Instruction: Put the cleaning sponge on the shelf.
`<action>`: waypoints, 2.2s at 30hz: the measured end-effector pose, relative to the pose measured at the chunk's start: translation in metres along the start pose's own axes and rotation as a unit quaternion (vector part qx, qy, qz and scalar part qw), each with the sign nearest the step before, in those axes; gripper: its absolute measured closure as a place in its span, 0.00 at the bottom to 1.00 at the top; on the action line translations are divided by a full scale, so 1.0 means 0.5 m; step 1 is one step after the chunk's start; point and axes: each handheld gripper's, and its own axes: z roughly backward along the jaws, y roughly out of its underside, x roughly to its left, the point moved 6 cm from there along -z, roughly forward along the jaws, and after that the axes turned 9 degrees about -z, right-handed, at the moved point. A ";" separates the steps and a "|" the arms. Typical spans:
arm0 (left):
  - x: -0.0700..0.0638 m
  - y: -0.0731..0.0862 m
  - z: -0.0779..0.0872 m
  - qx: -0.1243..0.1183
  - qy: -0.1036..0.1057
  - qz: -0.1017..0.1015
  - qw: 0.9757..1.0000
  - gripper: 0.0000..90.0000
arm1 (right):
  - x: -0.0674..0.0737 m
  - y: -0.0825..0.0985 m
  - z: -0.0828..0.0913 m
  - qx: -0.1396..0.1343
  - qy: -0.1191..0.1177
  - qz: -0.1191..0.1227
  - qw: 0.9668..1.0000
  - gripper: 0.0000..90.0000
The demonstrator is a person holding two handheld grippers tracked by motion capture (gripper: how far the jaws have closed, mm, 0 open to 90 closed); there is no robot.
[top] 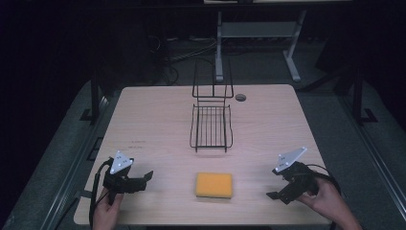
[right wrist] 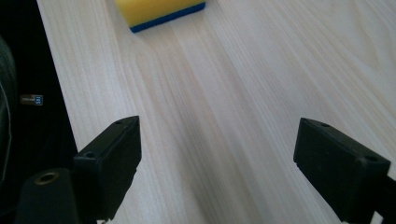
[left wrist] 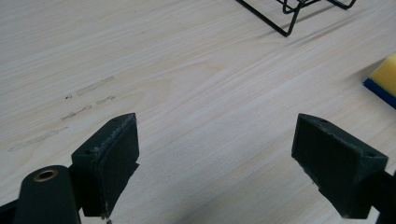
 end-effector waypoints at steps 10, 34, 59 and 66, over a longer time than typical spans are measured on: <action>0.002 0.001 0.001 0.000 0.000 0.002 1.000 0.16 | 0.019 -0.036 -0.021 0.013 -0.013 0.027 0.999 0.16; 0.006 0.001 0.004 -0.004 -0.004 0.002 1.000 0.16 | 0.045 -0.088 -0.045 0.027 -0.038 0.058 0.997 0.16; 0.010 0.002 0.007 -0.006 -0.006 0.006 1.000 0.16 | 0.067 -0.137 -0.072 0.040 -0.056 0.082 0.994 0.16; 0.010 0.002 0.007 -0.008 -0.006 0.007 1.000 0.16 | 0.071 -0.147 -0.076 0.042 -0.058 0.090 0.993 0.16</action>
